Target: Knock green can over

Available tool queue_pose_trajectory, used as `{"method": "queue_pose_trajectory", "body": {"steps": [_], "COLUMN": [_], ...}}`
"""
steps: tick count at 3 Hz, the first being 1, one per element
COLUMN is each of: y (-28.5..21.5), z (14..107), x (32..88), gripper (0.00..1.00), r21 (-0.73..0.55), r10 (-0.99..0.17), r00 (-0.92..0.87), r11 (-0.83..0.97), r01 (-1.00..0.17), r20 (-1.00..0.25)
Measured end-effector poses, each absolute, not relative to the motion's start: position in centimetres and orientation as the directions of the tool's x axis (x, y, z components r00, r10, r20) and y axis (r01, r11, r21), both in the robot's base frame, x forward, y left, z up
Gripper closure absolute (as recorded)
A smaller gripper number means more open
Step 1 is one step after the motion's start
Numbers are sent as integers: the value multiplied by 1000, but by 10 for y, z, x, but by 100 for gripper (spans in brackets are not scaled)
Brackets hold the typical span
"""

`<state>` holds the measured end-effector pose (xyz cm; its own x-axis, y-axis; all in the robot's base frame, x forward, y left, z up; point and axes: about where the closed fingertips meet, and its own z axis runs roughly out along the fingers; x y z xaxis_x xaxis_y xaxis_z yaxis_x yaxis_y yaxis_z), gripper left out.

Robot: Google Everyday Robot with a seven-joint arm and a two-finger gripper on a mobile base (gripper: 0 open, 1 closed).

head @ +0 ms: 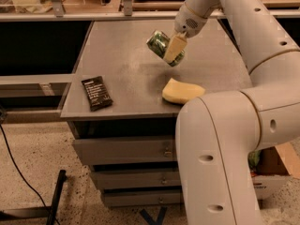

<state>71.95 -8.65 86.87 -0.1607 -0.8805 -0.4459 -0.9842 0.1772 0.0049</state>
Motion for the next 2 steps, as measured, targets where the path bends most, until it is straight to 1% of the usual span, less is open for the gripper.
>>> {"method": "queue_pose_trajectory", "body": {"steps": [1,2], "y": [-101,-100], "z": [853,833], "x": [719,750], "gripper": [9,0], "r21": [17,-48], "r10": [-906,-905], "r00": [-177,-194], "r11": [185,228], "r01": [-983,-972], "r20": [-385,-377]}}
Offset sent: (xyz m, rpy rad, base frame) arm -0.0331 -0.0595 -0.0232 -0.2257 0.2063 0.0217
